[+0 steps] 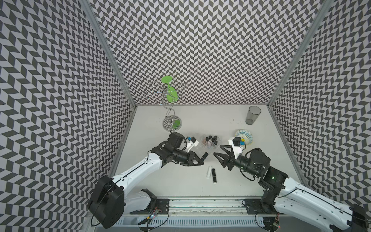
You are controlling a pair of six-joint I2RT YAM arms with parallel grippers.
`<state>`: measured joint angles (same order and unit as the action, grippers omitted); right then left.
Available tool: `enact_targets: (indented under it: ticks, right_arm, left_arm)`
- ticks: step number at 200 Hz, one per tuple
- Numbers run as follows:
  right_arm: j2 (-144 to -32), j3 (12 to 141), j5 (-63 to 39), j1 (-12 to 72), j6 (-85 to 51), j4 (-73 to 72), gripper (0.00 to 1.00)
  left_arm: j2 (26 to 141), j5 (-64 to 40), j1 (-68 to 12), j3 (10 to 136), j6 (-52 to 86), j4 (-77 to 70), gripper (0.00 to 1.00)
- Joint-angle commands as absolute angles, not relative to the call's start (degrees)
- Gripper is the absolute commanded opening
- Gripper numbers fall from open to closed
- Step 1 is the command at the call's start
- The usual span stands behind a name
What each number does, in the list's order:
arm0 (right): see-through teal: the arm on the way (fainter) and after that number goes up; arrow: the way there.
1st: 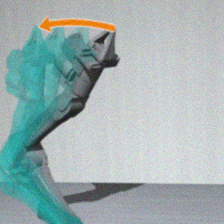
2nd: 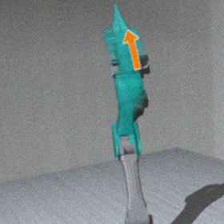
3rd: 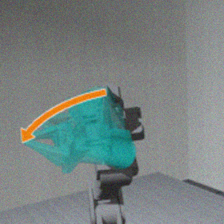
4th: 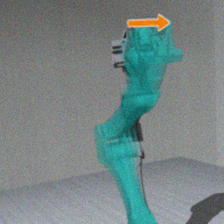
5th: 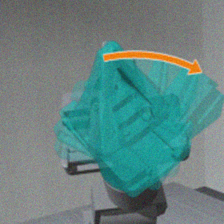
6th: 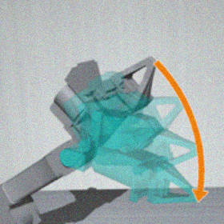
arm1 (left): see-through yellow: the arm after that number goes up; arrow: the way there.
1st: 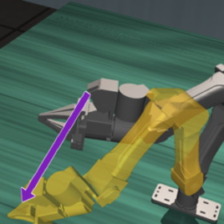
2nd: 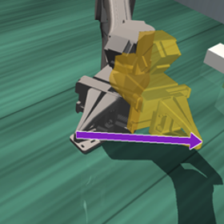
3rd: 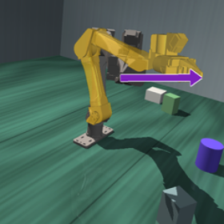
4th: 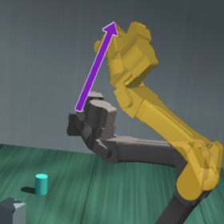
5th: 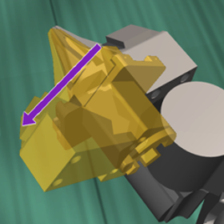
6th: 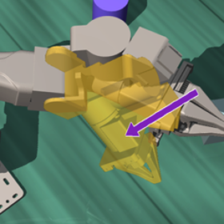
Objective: Arrange the lipsticks in the organizer
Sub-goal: Adjust the lipstick.
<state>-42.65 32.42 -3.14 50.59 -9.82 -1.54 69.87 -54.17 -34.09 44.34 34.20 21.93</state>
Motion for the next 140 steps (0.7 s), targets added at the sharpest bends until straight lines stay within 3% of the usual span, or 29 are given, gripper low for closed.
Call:
enact_targets:
  ticks: [1, 22, 24, 26, 29, 44, 68, 91, 140]
  right_arm:
    - [-40.45, 39.12, -2.71, 51.2, 4.81, 4.29, 0.65]
    - [-39.54, 41.41, -3.24, 51.21, 20.29, 4.99, 0.73]
    - [-39.66, 41.68, -4.33, 51.23, 22.01, 5.44, 0.8]
    - [-39.8, 42.06, -5.37, 51.24, 23.98, 6.39, 0.95]
    - [-40.13, 43.04, -7.33, 51.2, 26.3, 7.65, 1.0]
    - [-43.27, 49.29, -15.26, 51.32, 34.54, 16.62, 1.0]
    - [-48.75, 56.03, -14.67, 51.46, 37.88, 24.96, 1.0]
    - [-53.4, 56.71, -9.79, 53.82, 42.47, 28.52, 0.98]
    - [-59.11, 54.05, 1.7, 68.41, 43.78, 25.14, 0.98]
  left_arm:
    - [67.43, -63.54, -33.58, 45.03, 39.18, 13.7, 0.0]
    - [70.11, -67.55, -32.9, 45.9, 41.27, 16.25, 0.0]
    - [70.57, -68.26, -32.88, 45.93, 41.3, 16.37, 0.0]
    - [71.08, -68.77, -32.87, 45.91, 41.24, 16.53, 0.0]
    - [71.58, -69.49, -32.87, 45.85, 40.99, 16.85, 0.0]
    - [73.89, -72.29, -31.78, 45.69, 37.85, 19.76, 0.0]
    - [74.14, -76.03, -28.22, 43.69, 37.79, 17.58, 0.0]
    - [74.11, -78.31, -26.64, 43.69, 36.24, 18.37, 0.0]
    - [74.75, -79.76, -25.54, 40.99, 39.87, 12.7, 0.0]
